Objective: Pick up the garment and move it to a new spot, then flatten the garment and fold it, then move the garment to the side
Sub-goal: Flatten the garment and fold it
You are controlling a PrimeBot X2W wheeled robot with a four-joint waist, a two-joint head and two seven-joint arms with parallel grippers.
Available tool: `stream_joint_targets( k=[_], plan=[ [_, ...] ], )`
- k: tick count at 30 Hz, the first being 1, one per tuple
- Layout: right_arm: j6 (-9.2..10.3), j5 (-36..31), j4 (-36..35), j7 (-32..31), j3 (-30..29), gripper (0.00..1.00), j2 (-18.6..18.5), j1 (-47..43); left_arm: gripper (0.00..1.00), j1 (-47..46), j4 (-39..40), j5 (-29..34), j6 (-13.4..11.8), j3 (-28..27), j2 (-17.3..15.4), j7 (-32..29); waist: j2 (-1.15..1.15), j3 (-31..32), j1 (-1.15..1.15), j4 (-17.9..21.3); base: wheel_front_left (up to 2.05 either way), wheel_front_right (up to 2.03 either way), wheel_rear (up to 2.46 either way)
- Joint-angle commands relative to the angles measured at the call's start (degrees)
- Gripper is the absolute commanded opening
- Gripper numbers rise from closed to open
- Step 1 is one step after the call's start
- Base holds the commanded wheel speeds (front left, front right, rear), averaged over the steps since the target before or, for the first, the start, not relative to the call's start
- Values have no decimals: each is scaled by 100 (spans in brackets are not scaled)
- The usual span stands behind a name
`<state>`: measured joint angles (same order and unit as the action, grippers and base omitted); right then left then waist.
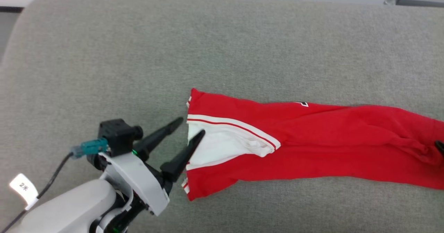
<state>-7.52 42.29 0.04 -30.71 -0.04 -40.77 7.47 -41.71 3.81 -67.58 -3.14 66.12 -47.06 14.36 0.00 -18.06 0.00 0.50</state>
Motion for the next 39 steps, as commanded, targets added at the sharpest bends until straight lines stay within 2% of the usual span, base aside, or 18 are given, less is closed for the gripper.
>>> stream_joint_targets(
  k=[1,4,8,11,14,19,24,30,39],
  plan=[
    [6,138,17,-131,-89,100,-5,-108,100,149,18,-5,-133,-130,38,38,0,137,0,-142,0,0,0],
    [6,348,117,-601,-199,100,-88,-140,100,289,-51,87,-482,-515,171,75,0,203,0,-244,0,0,0],
    [6,525,366,-1211,-340,100,-202,-71,100,707,-232,499,-833,-1187,547,81,0,253,0,-410,0,0,0],
    [6,524,568,-1464,-459,100,-220,51,100,1069,-437,964,-1012,-1642,896,83,0,287,0,-545,0,0,0],
    [6,565,762,-1672,-489,100,-216,100,100,1478,-634,1424,-1064,-2130,1214,84,0,323,0,-678,0,0,0],
    [6,571,983,-1994,-472,100,-202,182,100,2004,-870,2161,-950,-2942,1691,84,0,379,0,-853,0,0,0],
    [7,395,1209,-2225,-422,100,-176,236,100,2288,-947,2849,-766,-3534,2024,85,0,425,0,-961,0,0,0],
    [7,151,1533,-2355,-385,100,-38,166,100,2370,-1154,3372,-476,-3802,2300,85,0,367,0,-997,0,0,0],
    [7,5,1742,-2201,-220,100,249,345,100,2302,-1528,3864,-139,-4106,2627,85,0,236,0,-930,0,0,0]
  ],
)
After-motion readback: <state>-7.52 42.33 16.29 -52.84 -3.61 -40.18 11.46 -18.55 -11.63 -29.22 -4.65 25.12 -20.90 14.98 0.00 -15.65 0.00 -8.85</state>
